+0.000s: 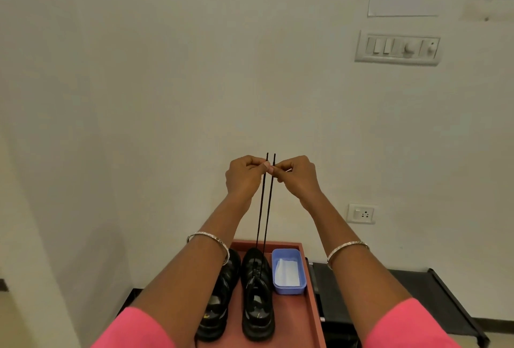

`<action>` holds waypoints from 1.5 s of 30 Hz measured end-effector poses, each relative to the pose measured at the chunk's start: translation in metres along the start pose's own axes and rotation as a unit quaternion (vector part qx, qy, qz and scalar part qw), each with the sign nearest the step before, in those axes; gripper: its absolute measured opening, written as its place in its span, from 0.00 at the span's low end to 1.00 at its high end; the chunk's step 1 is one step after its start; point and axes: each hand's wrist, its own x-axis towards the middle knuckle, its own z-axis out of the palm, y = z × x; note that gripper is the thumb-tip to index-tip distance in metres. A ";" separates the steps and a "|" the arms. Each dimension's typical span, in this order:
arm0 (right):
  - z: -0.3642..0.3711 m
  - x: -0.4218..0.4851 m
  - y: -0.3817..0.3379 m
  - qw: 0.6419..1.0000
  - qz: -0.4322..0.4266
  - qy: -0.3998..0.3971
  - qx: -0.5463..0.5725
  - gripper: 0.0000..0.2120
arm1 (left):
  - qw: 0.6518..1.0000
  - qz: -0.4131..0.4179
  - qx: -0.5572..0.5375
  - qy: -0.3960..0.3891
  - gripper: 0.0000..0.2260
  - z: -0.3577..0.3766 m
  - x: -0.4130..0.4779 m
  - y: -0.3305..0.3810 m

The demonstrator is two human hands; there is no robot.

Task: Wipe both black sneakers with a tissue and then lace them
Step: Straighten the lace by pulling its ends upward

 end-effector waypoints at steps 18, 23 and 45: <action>0.002 -0.012 0.016 0.921 0.162 -0.059 0.350 0.06 | 0.941 -0.191 -0.200 -0.193 0.10 -0.005 -0.001 -0.001; 0.000 -0.013 0.017 0.923 0.142 -0.076 0.349 0.07 | 0.926 -0.234 -0.247 -0.163 0.05 0.001 -0.001 0.000; 0.028 -0.011 0.035 0.977 0.024 0.120 0.176 0.13 | 0.989 -0.064 -0.126 -0.044 0.03 0.023 -0.009 -0.024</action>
